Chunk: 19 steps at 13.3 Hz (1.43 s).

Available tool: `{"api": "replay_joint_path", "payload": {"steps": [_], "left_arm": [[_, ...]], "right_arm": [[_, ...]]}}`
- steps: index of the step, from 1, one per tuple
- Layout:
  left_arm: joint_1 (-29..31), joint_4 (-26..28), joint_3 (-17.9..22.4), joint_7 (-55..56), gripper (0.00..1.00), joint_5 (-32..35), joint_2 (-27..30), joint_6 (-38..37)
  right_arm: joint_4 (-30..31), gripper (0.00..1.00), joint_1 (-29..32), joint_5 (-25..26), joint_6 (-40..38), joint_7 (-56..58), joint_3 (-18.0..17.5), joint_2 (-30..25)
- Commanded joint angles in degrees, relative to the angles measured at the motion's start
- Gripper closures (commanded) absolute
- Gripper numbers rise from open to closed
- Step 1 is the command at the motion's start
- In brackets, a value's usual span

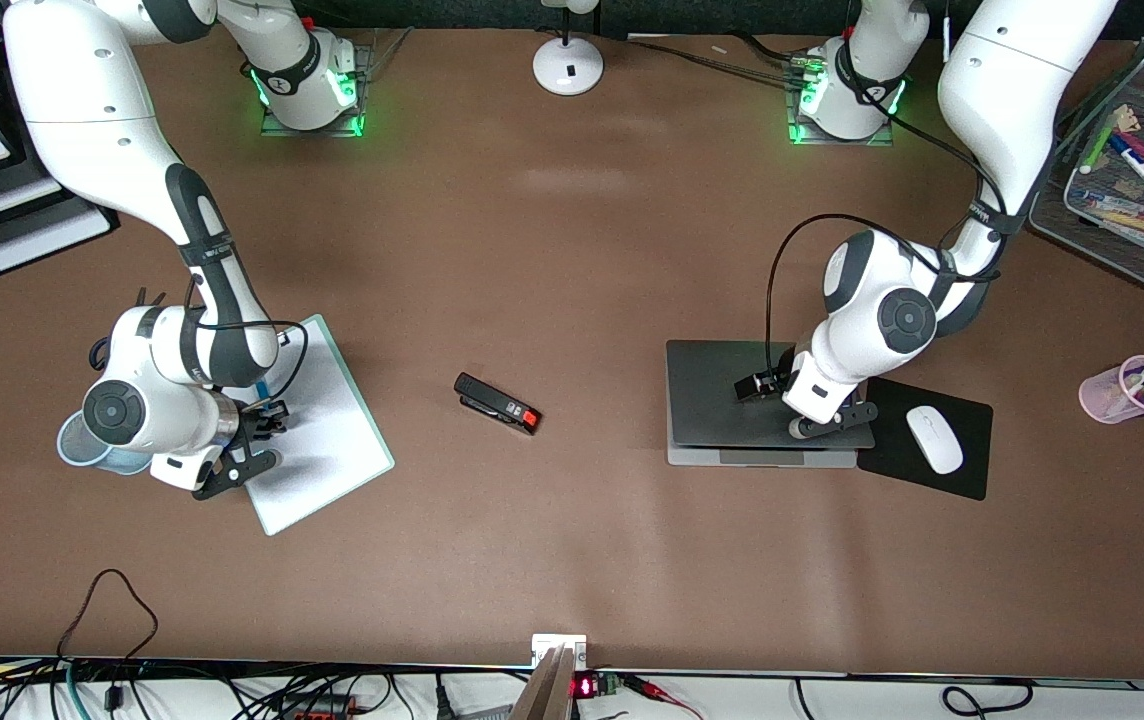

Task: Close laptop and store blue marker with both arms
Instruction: 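Press the lid shut with the left gripper while the right lifts marker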

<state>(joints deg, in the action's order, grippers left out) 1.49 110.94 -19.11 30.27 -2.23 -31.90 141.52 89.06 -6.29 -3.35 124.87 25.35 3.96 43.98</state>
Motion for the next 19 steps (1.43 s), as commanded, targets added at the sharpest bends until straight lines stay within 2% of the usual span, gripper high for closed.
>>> {"api": "replay_joint_path", "payload": {"steps": [1,6,9,12,14,16,19], "left_arm": [[0.01,-1.52,0.12,-0.56,0.00,0.21,-2.99,1.91],[-0.78,-1.96,1.09,-0.48,0.00,0.21,-5.28,3.14],[-0.35,-2.13,1.09,-0.21,0.00,0.30,-3.18,2.36],[0.36,-2.92,1.18,-0.30,0.00,0.30,1.82,-2.90],[1.67,-5.81,1.18,-0.48,0.00,0.39,4.03,-9.39],[2.46,-8.36,1.27,-0.48,0.00,0.56,6.40,-14.85],[3.96,-11.36,1.27,-0.48,0.00,5.12,10.35,-20.92]], "right_arm": [[-0.12,0.78,0.14,0.18,0.20,-0.13,-0.18,-0.04],[-0.56,0.78,0.14,0.18,0.20,-0.13,-0.18,-0.04],[-1.00,0.79,0.23,-0.08,0.20,-0.13,-0.09,-0.21],[-1.09,0.85,0.32,-0.26,0.20,-0.22,0.09,-0.48],[-1.79,0.89,0.41,-0.43,0.20,-0.39,0.09,-0.57],[-2.40,0.90,0.49,-0.43,0.11,0.39,0.17,-1.53],[-3.02,0.91,3.21,-0.52,-0.24,2.40,-0.26,-3.63]]}}
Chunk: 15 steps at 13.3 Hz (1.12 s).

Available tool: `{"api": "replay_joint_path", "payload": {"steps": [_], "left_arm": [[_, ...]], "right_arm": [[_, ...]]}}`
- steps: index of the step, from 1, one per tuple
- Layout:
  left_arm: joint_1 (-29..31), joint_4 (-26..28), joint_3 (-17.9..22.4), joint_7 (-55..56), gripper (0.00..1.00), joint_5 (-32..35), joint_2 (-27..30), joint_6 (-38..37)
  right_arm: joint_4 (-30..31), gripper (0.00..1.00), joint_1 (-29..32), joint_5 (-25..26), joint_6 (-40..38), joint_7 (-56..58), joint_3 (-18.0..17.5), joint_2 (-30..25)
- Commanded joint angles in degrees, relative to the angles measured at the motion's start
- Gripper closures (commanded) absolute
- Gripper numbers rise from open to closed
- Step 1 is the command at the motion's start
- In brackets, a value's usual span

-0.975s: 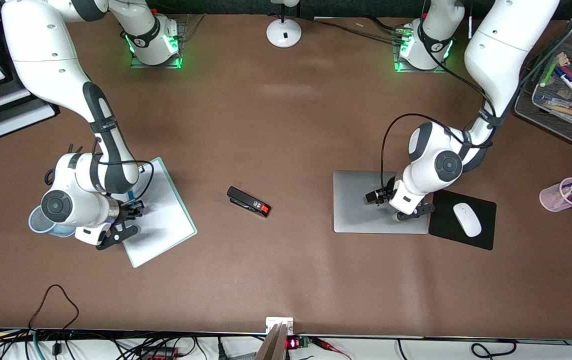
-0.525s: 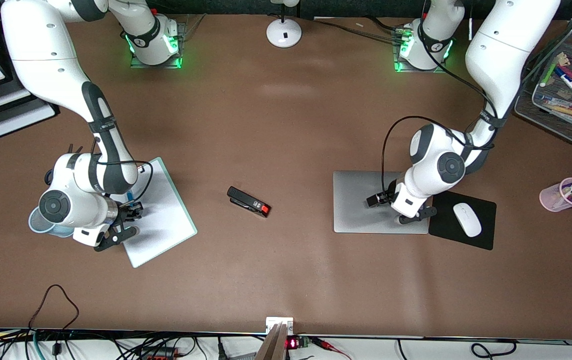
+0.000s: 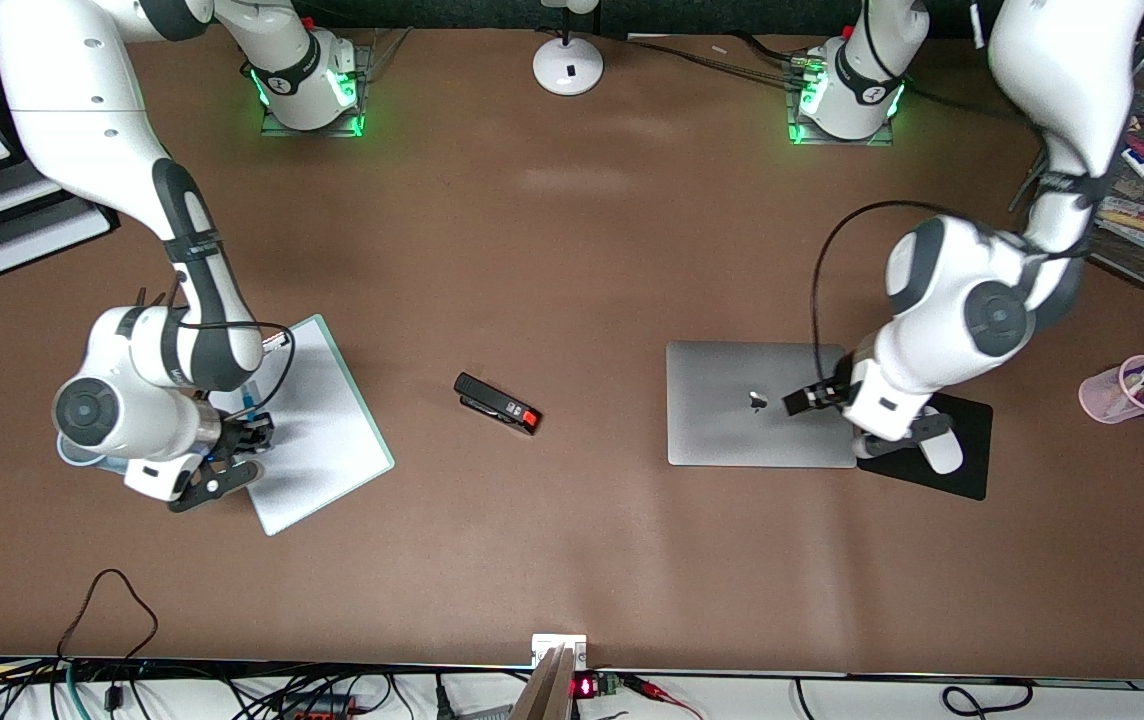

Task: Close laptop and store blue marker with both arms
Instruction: 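Press the lid shut with the left gripper while the right lifts marker, then retract the left gripper while the right gripper carries marker toward cup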

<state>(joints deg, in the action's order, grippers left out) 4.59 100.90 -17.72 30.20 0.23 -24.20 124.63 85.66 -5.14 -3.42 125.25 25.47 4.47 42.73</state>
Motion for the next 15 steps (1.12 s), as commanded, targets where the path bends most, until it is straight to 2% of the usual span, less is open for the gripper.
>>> {"api": "replay_joint_path", "payload": {"steps": [1,7,10,15], "left_arm": [[0.95,-2.19,-0.03,-0.41,0.00,3.02,3.89,-6.31],[3.31,-10.54,0.06,-3.63,0.00,3.98,10.83,-24.32],[4.98,-10.81,-0.03,-9.53,0.00,5.48,14.96,-26.10],[7.36,-10.03,-0.12,-17.79,0.00,5.48,21.90,-31.10]], "right_arm": [[0.39,0.92,2.15,-0.54,-0.62,4.22,-0.69,-3.09],[0.39,0.93,3.90,-1.24,-0.53,15.30,-0.78,-8.27],[0.39,0.93,5.31,-11.14,-1.05,24.94,-0.69,-10.74],[0.39,0.93,6.98,-13.10,-1.41,42.69,-0.69,-14.43]]}}
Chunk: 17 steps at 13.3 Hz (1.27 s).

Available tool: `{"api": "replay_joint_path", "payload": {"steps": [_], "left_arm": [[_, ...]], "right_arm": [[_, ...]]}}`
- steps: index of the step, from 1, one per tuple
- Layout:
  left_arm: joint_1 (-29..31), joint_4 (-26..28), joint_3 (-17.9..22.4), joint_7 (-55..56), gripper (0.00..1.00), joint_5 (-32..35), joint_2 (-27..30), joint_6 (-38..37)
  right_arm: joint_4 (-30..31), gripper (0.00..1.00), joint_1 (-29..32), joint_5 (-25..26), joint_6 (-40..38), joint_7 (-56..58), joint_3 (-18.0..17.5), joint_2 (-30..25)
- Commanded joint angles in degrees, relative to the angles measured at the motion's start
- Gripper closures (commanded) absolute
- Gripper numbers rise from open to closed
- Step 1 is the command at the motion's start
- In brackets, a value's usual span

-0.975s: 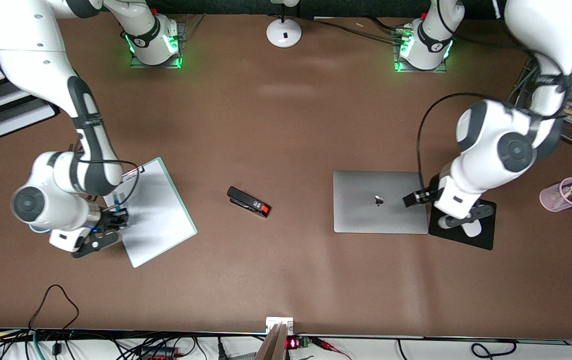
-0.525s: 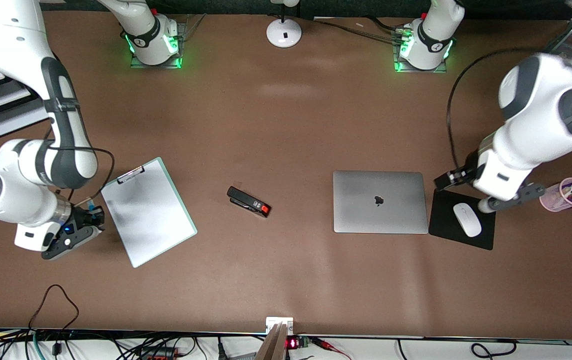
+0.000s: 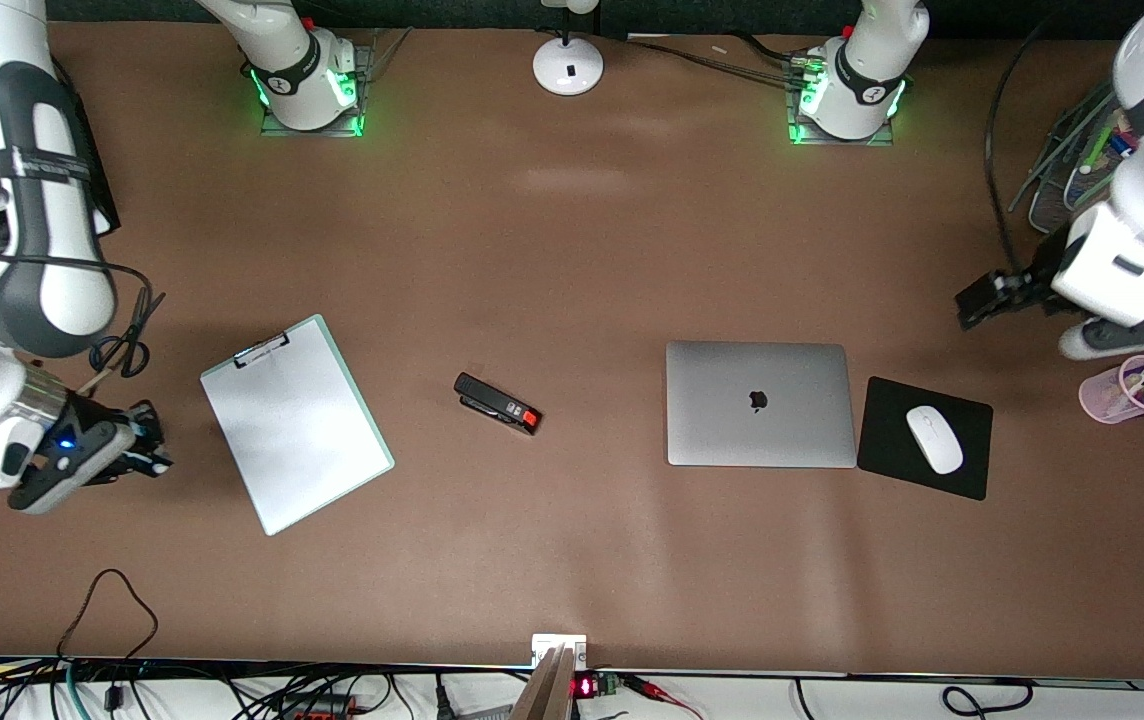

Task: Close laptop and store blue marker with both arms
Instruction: 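Retract the left gripper while the right gripper carries marker toward cup, then lower the blue marker into the light blue cup with the right gripper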

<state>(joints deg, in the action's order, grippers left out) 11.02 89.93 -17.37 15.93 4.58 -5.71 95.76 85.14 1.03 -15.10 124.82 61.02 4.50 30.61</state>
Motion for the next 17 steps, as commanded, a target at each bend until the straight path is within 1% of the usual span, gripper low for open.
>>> {"api": "replay_joint_path", "payload": {"steps": [1,2,4,6,9,11,15,17], "left_arm": [[1.19,1.47,-0.47,-4.67,0.00,1.13,4.64,-3.12],[1.37,2.35,-0.55,-5.81,0.00,1.13,5.96,-3.30],[2.25,4.19,-0.56,-9.41,0.00,0.96,8.25,-3.30],[2.43,5.43,-0.56,-10.13,0.00,0.78,9.92,-3.30],[2.43,7.18,-0.73,-10.13,0.00,0.34,12.12,-3.30],[2.43,7.19,-0.73,-10.22,0.00,0.34,12.30,-3.39],[2.43,6.49,-0.82,-10.13,0.00,0.16,12.30,-3.30],[2.43,6.40,-0.82,-10.13,0.00,0.16,12.30,-3.56]], "right_arm": [[0.90,0.93,1.42,-3.60,-1.16,11.27,-0.72,-2.83],[1.25,0.93,2.39,-7.28,-1.86,16.45,-0.72,-3.36],[0.99,0.94,5.72,-13.96,-6.33,26.47,-0.72,-3.28],[0.90,0.95,8.36,-17.93,-9.15,34.91,-0.72,-3.28],[0.82,0.96,12.05,-25.05,-13.81,44.33,-0.63,-2.93],[0.82,0.97,13.64,-28.30,-13.99,49.62,-0.63,-2.05],[0.29,0.97,17.15,-32.26,-17.68,54.45,-0.63,-0.82],[0.20,0.97,18.65,-33.24,-18.47,56.48,-0.63,0.15]]}}
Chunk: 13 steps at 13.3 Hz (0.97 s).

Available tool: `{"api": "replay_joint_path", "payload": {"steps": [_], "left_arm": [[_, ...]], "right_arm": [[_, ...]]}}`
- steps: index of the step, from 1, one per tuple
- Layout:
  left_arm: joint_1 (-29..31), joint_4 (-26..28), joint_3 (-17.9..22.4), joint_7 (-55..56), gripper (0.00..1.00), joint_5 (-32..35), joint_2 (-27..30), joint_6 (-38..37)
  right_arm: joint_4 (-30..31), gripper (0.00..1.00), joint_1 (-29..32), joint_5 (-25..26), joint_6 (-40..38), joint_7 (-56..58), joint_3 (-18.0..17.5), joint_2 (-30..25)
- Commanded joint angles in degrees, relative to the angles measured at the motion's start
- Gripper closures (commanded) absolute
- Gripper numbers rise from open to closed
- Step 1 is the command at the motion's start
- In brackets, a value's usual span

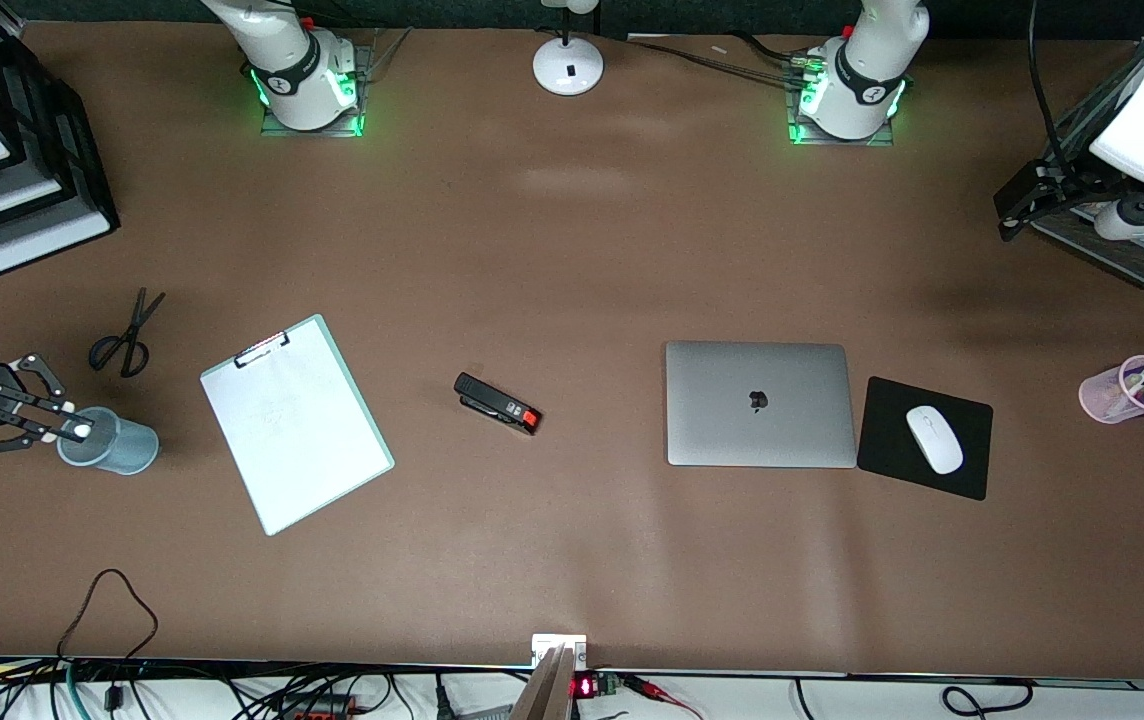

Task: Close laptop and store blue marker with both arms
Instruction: 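Lower the blue marker into the light blue cup with the right gripper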

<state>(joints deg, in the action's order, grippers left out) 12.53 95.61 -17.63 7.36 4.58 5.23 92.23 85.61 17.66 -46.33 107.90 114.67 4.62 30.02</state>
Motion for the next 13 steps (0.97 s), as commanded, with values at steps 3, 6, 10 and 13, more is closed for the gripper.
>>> {"api": "replay_joint_path", "payload": {"steps": [3,6,10,13], "left_arm": [[-0.99,0.45,0.65,-1.56,0.00,0.08,1.27,-0.39],[-11.54,0.45,11.46,-1.65,0.00,0.08,1.27,-1.79],[-11.39,0.45,11.56,-1.56,0.00,-2.46,1.36,-2.06],[-11.12,0.45,11.65,-1.47,0.00,-2.82,1.36,-2.32]], "right_arm": [[-0.27,0.97,3.60,-1.92,-2.69,6.96,-0.75,1.88],[-0.27,0.97,5.09,-2.35,-3.66,9.86,-0.84,4.16],[-0.70,0.97,5.80,-3.14,-5.06,10.75,-0.84,6.10],[-7.62,0.97,6.42,-4.28,-7.61,12.15,-0.84,11.62]]}}
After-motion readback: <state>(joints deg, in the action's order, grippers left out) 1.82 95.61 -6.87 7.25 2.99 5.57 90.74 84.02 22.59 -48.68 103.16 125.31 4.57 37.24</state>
